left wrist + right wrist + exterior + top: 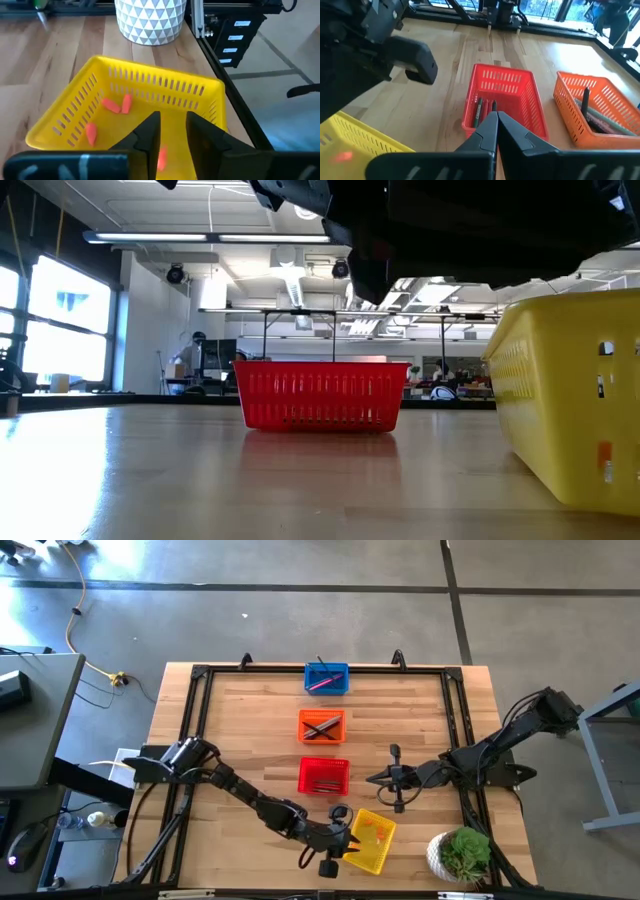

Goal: Sort crayons/erasers/pens/pencils in bins
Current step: Adjust the yellow bin

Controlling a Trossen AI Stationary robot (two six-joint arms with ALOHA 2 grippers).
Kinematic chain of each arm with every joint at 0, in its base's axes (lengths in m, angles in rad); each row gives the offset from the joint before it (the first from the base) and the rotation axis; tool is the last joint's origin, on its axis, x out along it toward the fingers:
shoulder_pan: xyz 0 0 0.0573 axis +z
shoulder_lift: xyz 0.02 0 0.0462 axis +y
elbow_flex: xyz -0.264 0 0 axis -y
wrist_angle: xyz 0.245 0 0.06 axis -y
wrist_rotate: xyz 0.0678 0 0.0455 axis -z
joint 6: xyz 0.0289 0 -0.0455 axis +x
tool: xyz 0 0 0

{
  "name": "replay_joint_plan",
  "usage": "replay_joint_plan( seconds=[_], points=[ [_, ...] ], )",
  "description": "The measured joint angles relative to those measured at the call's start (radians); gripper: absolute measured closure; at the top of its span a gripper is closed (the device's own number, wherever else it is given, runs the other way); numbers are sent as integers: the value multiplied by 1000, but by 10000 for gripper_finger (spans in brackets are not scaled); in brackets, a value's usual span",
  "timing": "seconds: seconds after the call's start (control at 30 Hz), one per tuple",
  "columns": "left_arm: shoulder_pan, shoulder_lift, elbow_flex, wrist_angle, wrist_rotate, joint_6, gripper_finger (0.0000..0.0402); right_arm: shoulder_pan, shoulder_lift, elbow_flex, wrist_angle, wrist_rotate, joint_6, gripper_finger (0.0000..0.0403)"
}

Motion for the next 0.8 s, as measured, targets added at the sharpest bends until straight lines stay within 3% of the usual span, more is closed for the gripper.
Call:
replay_joint_plan(
  seconds=[0.17,0.43,0.67,0.8],
  points=[
    [0,-17,0,-74,34,11,318,0,0,0,-24,-3,32,403],
    [-45,-39,0,-330,2,-79,360,50,0,0,-42,-19,49,403],
    [-69,38,-1,-174,28,-138,397,72,0,0,-52,6,51,403],
    [-60,34,-1,-165,7,-144,400,73,0,0,-60,3,65,403]
  ],
)
